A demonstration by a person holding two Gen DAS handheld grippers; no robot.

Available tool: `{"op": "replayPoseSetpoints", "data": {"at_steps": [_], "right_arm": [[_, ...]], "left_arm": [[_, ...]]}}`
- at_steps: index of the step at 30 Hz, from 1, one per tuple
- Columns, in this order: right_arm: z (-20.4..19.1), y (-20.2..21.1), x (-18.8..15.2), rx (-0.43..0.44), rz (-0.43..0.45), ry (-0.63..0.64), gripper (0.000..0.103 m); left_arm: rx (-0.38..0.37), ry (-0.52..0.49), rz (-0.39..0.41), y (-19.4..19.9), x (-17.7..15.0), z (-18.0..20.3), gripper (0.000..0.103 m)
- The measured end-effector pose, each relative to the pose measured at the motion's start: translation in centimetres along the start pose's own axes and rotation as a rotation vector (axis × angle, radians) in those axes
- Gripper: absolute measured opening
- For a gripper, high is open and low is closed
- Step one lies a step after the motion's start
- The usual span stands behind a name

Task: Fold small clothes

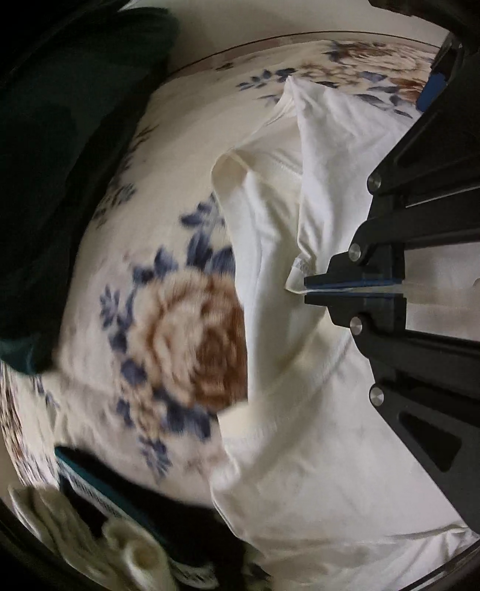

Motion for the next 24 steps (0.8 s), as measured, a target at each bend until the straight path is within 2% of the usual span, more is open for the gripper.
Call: {"op": "replayPoseSetpoints", "data": {"at_steps": [3, 6, 8, 12, 15, 18, 20, 22, 24], "right_arm": [[0.0, -0.2, 0.0, -0.003, -0.003, 0.008, 0.068], [0.2, -0.4, 0.1, -0.013, -0.011, 0.006, 0.068], [0.3, -0.5, 0.1, -0.018, -0.015, 0.011, 0.068], [0.1, -1.0, 0.0, -0.048, -0.037, 0.032, 0.068], [-0.3, -1.2, 0.1, -0.067, -0.046, 0.053, 0.068], [-0.7, -1.4, 0.0, -0.085, -0.05, 0.074, 0.068], [-1.1, -1.3, 0.0, -0.089, -0.044, 0.079, 0.068], [-1.4, -0.8, -0.2, -0.074, -0.027, 0.073, 0.068], [-2.0, 0.5, -0.5, -0.054, 0.021, 0.072, 0.068]], "left_arm": [[0.011, 0.023, -0.003, 0.4, -0.2, -1.3, 0.0], [0.034, 0.021, 0.011, 0.1, -0.3, -0.8, 0.0], [0.054, 0.032, 0.021, -0.1, -1.6, 0.5, 0.0], [0.1, 0.061, 0.029, 0.4, -2.7, -0.7, 0.0], [0.088, 0.074, 0.025, 0.9, -3.0, -1.3, 0.003], [0.036, 0.142, 0.061, 3.2, -2.8, -2.5, 0.004], [-0.016, 0.212, 0.088, 5.1, -3.1, -4.1, 0.027], [-0.049, 0.287, 0.112, 7.0, -3.8, -6.0, 0.1], [-0.055, 0.36, 0.131, 8.8, -5.0, -8.3, 0.103]]}}
Point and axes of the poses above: each gripper's, at about its wrist camera, not at the fingertips, and y roughly against the way its jaws point, z to its right, x to its top, the point moved 3 cm from there along -y, roughly the way its jaws point, and after that the axes turned 14 degrees about y, right-handed, at the moved point
